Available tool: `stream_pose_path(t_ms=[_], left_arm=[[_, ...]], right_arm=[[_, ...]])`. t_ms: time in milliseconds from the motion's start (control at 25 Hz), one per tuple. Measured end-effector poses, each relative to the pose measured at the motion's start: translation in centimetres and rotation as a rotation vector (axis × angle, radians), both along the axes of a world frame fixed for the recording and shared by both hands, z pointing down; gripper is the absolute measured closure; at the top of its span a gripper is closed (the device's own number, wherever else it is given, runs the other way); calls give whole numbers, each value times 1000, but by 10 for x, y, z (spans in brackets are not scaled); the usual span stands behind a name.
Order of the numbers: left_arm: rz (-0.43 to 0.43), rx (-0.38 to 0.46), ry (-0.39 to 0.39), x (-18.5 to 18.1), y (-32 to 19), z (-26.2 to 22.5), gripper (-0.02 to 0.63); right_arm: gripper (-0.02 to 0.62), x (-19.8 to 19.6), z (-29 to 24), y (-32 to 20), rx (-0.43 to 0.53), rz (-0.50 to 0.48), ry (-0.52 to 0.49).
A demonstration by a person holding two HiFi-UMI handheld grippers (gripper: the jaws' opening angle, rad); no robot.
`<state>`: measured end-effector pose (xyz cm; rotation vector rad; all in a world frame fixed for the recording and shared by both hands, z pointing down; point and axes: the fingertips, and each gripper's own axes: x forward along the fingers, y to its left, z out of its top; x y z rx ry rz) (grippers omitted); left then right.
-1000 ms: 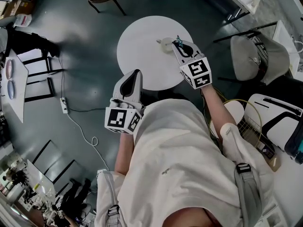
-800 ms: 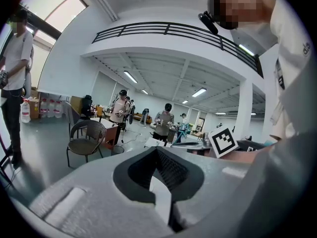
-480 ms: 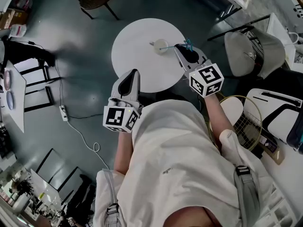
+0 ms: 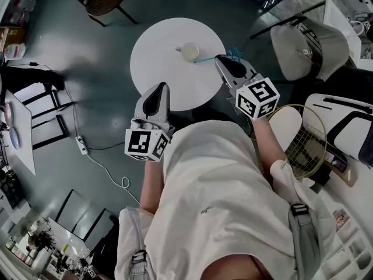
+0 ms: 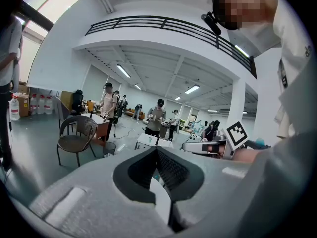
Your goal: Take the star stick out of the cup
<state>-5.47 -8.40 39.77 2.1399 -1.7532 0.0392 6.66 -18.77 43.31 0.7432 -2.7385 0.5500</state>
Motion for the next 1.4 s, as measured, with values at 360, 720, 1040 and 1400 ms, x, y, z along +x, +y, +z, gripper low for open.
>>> stream_pose_path(t_ms=[360,720,1040,1400], left_arm=[[105,5,3,2,8,-7,597],[183,21,5,-32,57,-15,597],[234,-5,28,-70,118,-5,597],[392,-57,48,-73,177,17,597]], right_arm=[[577,8,-3,20,9,87,15],[575,-25,-5,87,6,160,19],[575,-61,-1,163,-56,194,8],[575,-59,9,242,-128,348,-13]])
